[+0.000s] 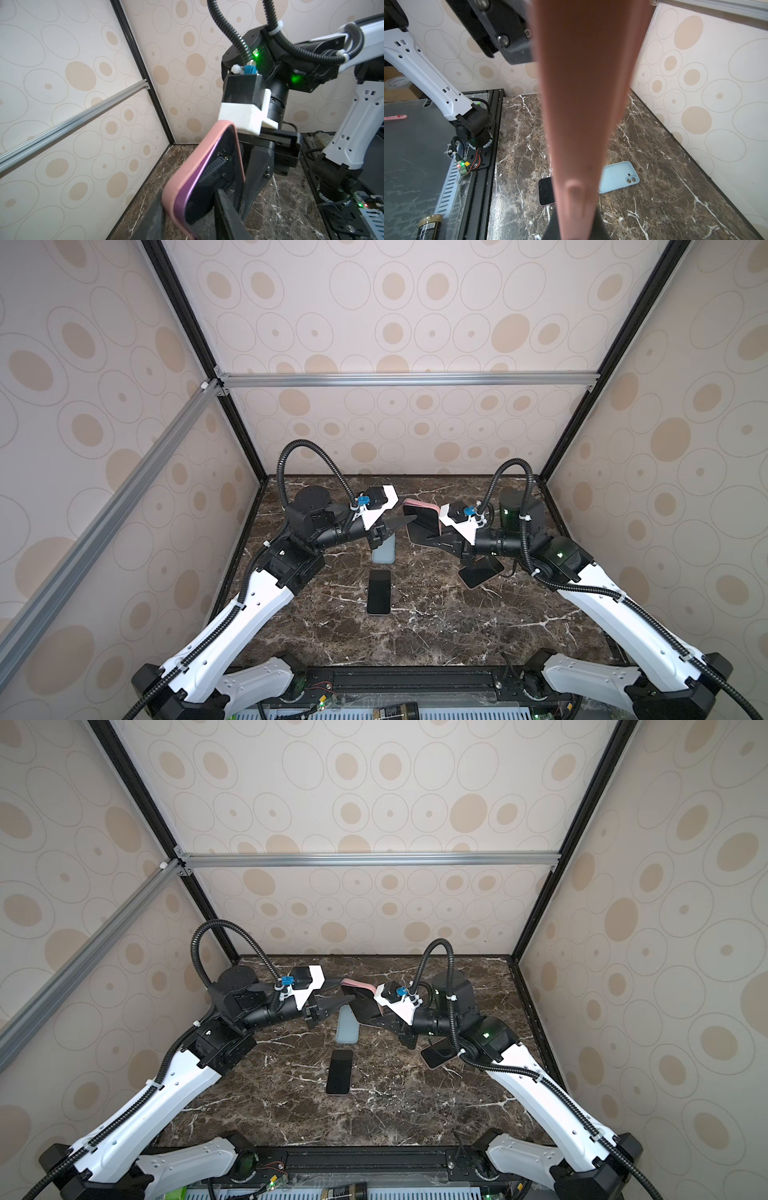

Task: Take the phone out of the phone case

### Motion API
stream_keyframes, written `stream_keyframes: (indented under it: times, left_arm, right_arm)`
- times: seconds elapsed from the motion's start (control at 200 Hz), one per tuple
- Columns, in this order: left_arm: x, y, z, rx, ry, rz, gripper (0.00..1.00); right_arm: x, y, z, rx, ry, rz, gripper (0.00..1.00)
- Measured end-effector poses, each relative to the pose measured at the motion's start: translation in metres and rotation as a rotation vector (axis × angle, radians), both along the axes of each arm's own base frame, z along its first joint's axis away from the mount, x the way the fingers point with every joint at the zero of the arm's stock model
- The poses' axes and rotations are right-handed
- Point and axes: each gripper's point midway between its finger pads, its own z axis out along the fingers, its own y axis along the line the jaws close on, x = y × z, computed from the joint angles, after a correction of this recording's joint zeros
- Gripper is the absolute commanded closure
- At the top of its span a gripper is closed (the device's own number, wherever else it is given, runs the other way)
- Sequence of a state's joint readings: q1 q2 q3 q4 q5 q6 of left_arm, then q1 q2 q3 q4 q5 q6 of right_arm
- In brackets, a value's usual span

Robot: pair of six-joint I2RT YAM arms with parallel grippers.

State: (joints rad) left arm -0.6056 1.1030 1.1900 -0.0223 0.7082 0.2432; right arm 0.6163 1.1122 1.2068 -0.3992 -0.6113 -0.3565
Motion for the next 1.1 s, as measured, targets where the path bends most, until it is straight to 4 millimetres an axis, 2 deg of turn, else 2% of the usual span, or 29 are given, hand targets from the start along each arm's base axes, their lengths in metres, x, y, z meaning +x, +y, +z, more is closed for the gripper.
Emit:
stream_keyframes:
  times: [0.1,0.165,0.255,0.395,0.56,0.735,0.965,1.1]
  left_arm:
    - [-0.004,-0.002,-0.007,0.017,0.026,-0.029,0.6]
    - [-0.005,-0.003,-0.01,0.022,0.038,-0.033,0.53]
    - [0.002,-0.002,-0.016,0.02,0.057,0.005,0.4]
    - [0.017,0.006,-0.022,-0.004,0.078,0.112,0.33]
    - [0.028,0.02,-0.01,-0.062,0.037,0.234,0.35]
    - [0.019,0.027,0.014,-0.133,-0.048,0.292,0.4]
    - [0.014,0.022,0.025,-0.154,-0.11,0.307,0.51]
    - [0.018,0.021,0.026,-0.156,-0.119,0.322,0.53]
  right_arm:
    - [-0.004,0.002,0.003,0.01,-0.002,0.024,1.0]
    - [-0.005,0.004,0.005,0.018,-0.01,0.033,1.0]
    - [-0.006,0.006,0.01,0.028,-0.029,0.033,1.0]
    - [0.004,0.001,0.018,0.04,-0.054,-0.04,1.0]
    - [0.021,-0.006,0.018,0.041,-0.039,-0.159,1.0]
    - [0.035,-0.007,0.015,0.033,0.001,-0.226,1.0]
    - [0.038,-0.005,0.013,0.035,0.032,-0.236,1.0]
    - [0.037,-0.004,0.014,0.039,0.035,-0.225,1.0]
